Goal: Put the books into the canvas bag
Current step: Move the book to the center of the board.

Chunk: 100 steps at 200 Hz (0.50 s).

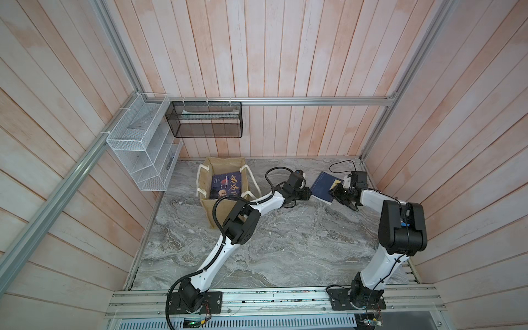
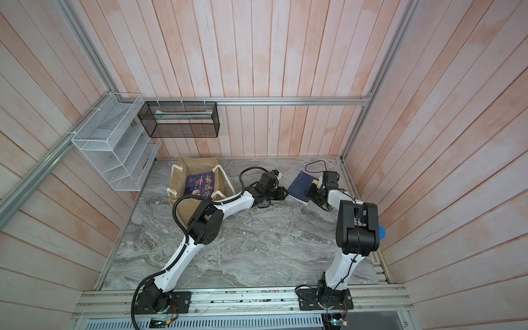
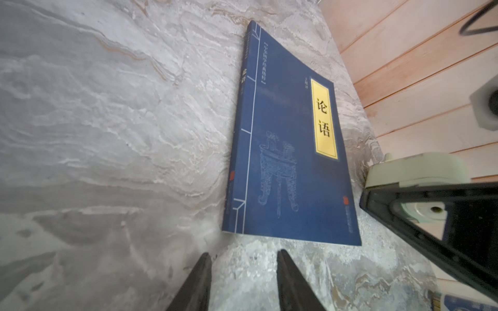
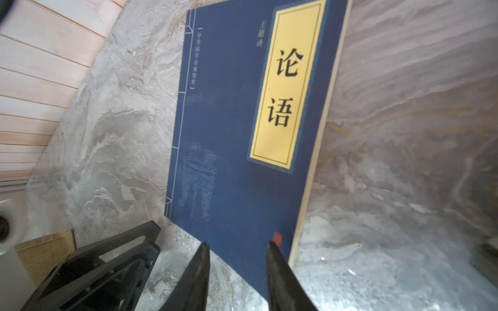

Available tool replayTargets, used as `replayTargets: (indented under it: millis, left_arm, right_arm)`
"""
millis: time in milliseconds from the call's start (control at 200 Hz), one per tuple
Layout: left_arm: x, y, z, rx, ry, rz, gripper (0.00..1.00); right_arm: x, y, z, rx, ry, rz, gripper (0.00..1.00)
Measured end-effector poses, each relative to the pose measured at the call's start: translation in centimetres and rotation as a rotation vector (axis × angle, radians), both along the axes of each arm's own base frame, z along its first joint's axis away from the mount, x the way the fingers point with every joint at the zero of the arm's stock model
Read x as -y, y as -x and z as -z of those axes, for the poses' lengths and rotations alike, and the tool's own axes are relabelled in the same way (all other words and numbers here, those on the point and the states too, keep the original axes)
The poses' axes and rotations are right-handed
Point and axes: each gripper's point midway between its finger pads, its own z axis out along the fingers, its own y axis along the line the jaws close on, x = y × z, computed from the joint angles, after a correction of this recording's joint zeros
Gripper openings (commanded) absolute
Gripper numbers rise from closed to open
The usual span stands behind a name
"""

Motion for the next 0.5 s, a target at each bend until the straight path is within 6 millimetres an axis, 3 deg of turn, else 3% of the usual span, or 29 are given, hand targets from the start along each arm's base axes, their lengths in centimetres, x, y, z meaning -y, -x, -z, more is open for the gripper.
replayTargets:
  millis: [255, 500]
  left_arm:
    - [0.3, -1.2, -0.7, 0.015, 0.052, -0.027, 0.43]
    - [-0.2, -2.7, -1.1, 0.016, 0.107, -0.064, 0.43]
  right_arm:
    - [0.0, 0.4, 0.5, -0.005, -0.019, 0.019, 0.42]
    - [1.0, 0.6, 0.5, -0.005, -0.023, 0.048, 0.39]
